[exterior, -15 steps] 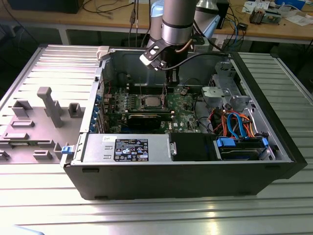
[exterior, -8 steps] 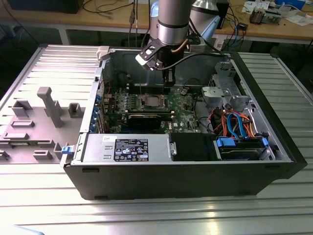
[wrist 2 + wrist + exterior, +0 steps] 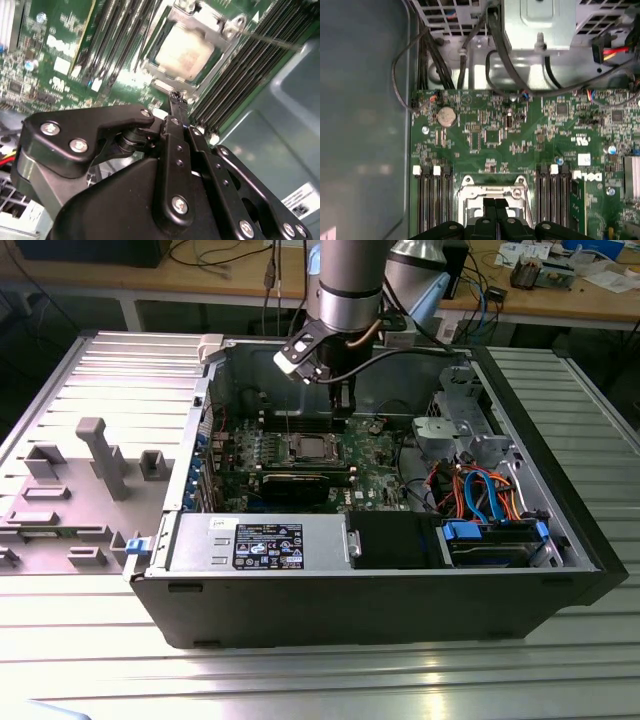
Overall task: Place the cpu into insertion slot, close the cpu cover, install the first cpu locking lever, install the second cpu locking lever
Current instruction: 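Close the cpu cover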
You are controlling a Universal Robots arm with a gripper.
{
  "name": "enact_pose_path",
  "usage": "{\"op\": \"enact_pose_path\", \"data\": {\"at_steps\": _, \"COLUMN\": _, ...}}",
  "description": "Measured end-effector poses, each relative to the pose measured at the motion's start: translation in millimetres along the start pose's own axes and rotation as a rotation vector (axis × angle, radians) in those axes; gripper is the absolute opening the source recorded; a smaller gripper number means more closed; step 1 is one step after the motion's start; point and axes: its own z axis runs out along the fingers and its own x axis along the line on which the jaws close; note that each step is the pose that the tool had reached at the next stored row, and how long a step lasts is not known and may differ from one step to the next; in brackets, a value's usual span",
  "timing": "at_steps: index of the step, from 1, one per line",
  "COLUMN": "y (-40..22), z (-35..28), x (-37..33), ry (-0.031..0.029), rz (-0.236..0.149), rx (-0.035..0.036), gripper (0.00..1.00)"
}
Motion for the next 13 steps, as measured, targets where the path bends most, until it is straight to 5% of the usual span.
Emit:
{"op": "enact_pose_path", "data": {"at_steps": 2, "y": -11.1, "z": 4.0, "x": 0.0, "ry": 0.0001, "rz": 0.000, "rx": 0.0000, "gripper": 0.11}}
{"op": "enact_pose_path", "data": {"at_steps": 4, "y": -14.5, "z": 6.2, "x": 0.0, "ry": 0.0000, "rz": 0.000, "rx": 0.0001, "gripper": 0.11}}
{"op": "enact_pose_path", "data": {"at_steps": 13, "y": -15.4, "z": 7.8, "x": 0.0, "ry": 0.0000, "rz": -0.001, "rx": 0.0001, "gripper": 0.11}}
